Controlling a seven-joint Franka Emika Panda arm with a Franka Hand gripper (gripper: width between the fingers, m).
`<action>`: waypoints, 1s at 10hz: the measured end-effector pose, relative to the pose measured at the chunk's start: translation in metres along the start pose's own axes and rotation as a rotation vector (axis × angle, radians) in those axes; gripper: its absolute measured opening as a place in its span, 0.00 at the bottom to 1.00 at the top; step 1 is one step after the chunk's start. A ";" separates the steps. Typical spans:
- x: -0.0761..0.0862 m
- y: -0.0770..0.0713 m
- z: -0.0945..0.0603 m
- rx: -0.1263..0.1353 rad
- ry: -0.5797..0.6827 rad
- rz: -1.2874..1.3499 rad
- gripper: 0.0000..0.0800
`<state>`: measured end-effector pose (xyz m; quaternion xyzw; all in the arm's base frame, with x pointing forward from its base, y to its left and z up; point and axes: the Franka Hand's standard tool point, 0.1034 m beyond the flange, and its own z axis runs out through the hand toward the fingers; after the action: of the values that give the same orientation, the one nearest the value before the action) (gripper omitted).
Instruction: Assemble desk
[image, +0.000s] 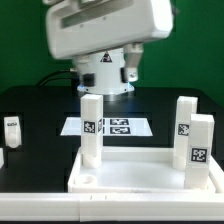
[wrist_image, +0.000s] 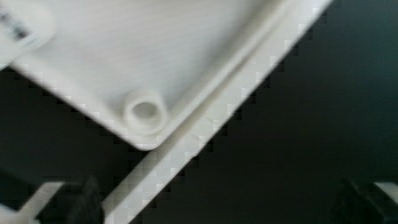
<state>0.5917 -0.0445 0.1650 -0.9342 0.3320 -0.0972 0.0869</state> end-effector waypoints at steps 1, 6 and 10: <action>0.003 0.020 -0.003 -0.004 -0.004 -0.111 0.81; 0.007 0.054 -0.006 -0.021 -0.001 -0.482 0.81; 0.002 0.109 0.002 -0.029 -0.078 -0.795 0.81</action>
Offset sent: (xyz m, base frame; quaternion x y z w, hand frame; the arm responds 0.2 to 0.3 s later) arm -0.0092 0.0067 -0.0074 0.0478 0.0317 -0.0893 0.9944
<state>0.5277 -0.1286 0.1383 -0.9940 -0.0578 -0.0829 0.0418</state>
